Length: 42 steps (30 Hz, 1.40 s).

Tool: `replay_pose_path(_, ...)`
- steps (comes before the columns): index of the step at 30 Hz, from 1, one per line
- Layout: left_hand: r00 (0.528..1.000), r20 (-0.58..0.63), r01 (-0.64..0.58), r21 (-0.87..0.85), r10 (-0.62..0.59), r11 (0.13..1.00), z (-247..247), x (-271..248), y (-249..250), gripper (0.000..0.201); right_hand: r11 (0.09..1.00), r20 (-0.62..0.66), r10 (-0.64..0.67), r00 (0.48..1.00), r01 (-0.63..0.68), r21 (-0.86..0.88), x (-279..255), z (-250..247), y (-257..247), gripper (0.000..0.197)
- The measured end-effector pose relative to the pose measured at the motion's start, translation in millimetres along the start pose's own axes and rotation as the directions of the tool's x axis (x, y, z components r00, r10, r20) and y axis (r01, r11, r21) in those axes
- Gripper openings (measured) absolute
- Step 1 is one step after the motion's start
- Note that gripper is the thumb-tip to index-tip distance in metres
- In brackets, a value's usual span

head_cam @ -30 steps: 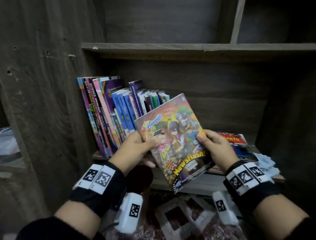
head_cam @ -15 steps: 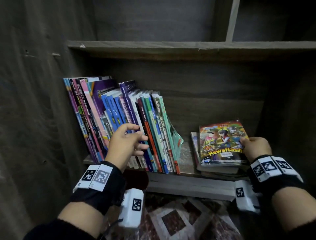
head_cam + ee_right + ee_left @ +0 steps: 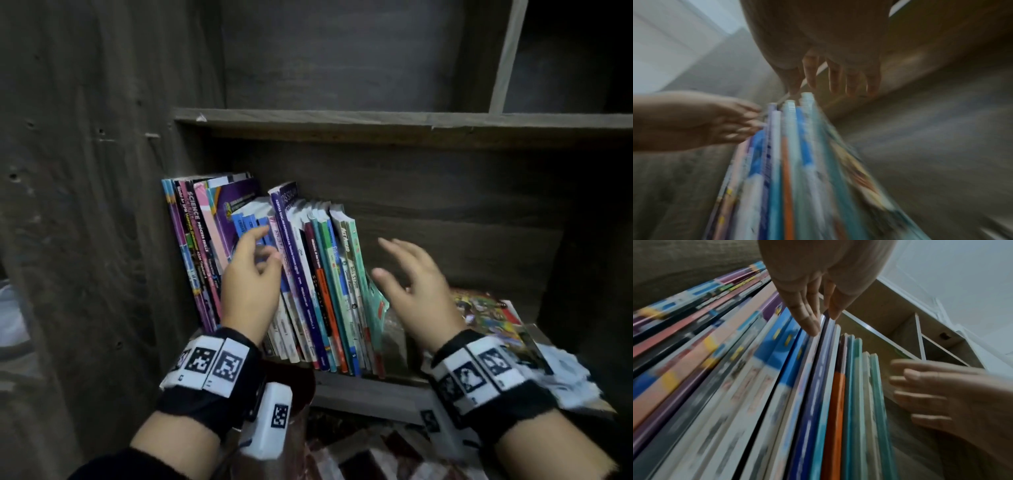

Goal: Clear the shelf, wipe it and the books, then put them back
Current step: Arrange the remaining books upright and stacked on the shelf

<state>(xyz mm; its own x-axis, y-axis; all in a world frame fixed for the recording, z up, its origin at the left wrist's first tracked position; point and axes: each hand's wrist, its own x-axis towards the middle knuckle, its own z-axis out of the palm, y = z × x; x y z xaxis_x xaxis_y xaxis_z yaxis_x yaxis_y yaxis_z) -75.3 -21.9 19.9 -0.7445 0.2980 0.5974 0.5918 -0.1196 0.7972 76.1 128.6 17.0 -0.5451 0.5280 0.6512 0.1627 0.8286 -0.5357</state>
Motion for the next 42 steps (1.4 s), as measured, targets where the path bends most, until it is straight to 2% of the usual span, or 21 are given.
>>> replay_pose_path(4, 0.985, 0.008, -0.17, 0.214, 0.172, 0.962, -5, 41, 25, 0.04, 0.984, 0.149, -0.147, 0.978, 0.161, -0.083, 37, 22, -51, 0.061)
replay_pose_path(8, 0.992, 0.072, -0.125, 0.362, 0.106, 0.924, -2, 76, 35, 0.039, 0.973, 0.307, -0.058, 0.95, 0.123, -0.196, 69, 40, -69, 0.063)
replay_pose_path(10, 0.99, 0.078, -0.139, 0.426, 0.117, 0.894, 1, 79, 36, 0.037, 0.953, 0.324, -0.05, 0.945, 0.142, -0.267, 72, 45, -68, 0.058)
replay_pose_path(12, 0.986, 0.073, -0.168, 0.477, 0.151, 0.863, 5, 76, 39, 0.034, 0.933, 0.294, -0.096, 0.951, 0.189, -0.306, 70, 48, -63, 0.055)
replay_pose_path(16, 0.98, 0.016, -0.187, 0.428, 0.2, 0.884, -1, 57, 47, 0.028, 0.927, 0.261, -0.151, 0.953, 0.228, -0.297, 66, 50, -56, 0.054)
replay_pose_path(18, 0.969, -0.07, -0.199, 0.338, 0.236, 0.92, -6, 38, 47, 0.024, 0.923, 0.272, -0.151, 0.95, 0.234, -0.305, 67, 49, -55, 0.053)
replay_pose_path(19, 0.967, -0.132, -0.176, 0.269, 0.217, 0.947, -7, 28, 45, 0.023, 0.923, 0.276, -0.149, 0.949, 0.234, -0.307, 68, 48, -55, 0.053)
replay_pose_path(21, 0.975, -0.204, -0.066, 0.125, 0.091, 0.99, -2, 11, 36, 0.027, 0.926, 0.271, -0.147, 0.951, 0.229, -0.301, 69, 48, -54, 0.052)
replay_pose_path(22, 0.983, -0.186, 0.012, 0.112, 0.009, 0.994, 2, 6, 30, 0.031, 0.927, 0.265, -0.15, 0.953, 0.229, -0.296, 69, 49, -54, 0.052)
replay_pose_path(24, 0.989, -0.053, 0.145, 0.265, -0.136, 0.953, 13, 3, 15, 0.039, 0.928, 0.258, -0.157, 0.953, 0.232, -0.291, 69, 50, -53, 0.052)
replay_pose_path(26, 0.973, 0.066, 0.183, 0.368, -0.222, 0.912, 20, 3, 3, 0.034, 0.93, 0.255, -0.156, 0.954, 0.228, -0.287, 69, 51, -52, 0.052)
replay_pose_path(29, 0.97, 0.087, 0.192, 0.297, -0.227, 0.935, 19, 2, -3, 0.016, 0.929, 0.252, -0.154, 0.955, 0.227, -0.293, 69, 51, -51, 0.052)
replay_pose_path(31, 0.978, 0.047, 0.183, 0.271, -0.203, 0.945, 10, -8, -3, 0.016, 0.93, 0.25, -0.151, 0.956, 0.223, -0.291, 69, 51, -52, 0.051)
replay_pose_path(33, 0.987, -0.082, 0.152, 0.25, -0.136, 0.956, 1, -29, -4, 0.016, 0.935, 0.249, -0.14, 0.958, 0.211, -0.286, 69, 51, -53, 0.05)
replay_pose_path(35, 0.97, -0.23, 0.12, 0.144, -0.084, 0.982, -1, -54, -6, 0.016, 0.938, 0.252, -0.136, 0.958, 0.206, -0.28, 69, 52, -55, 0.05)
replay_pose_path(36, 0.963, -0.242, 0.132, 0.045, -0.118, 0.99, 3, -64, -7, 0.021, 0.938, 0.252, -0.136, 0.958, 0.206, -0.278, 68, 53, -55, 0.05)
replay_pose_path(38, 0.956, -0.145, 0.233, -0.147, -0.254, 0.961, 19, -73, -16, 0.039, 0.939, 0.251, -0.135, 0.959, 0.204, -0.277, 67, 53, -56, 0.049)
replay_pose_path(39, 0.944, -0.097, 0.293, -0.189, -0.315, 0.937, 27, -75, -20, 0.04, 0.939, 0.252, -0.13, 0.959, 0.201, -0.278, 67, 53, -57, 0.049)
replay_pose_path(40, 0.931, -0.084, 0.334, -0.193, -0.354, 0.923, 31, -75, -24, 0.037, 0.94, 0.253, -0.126, 0.959, 0.197, -0.278, 67, 52, -57, 0.049)
replay_pose_path(42, 0.928, -0.147, 0.321, -0.156, -0.343, 0.934, 30, -75, -29, 0.025, 0.94, 0.252, -0.122, 0.96, 0.193, -0.28, 67, 52, -58, 0.05)
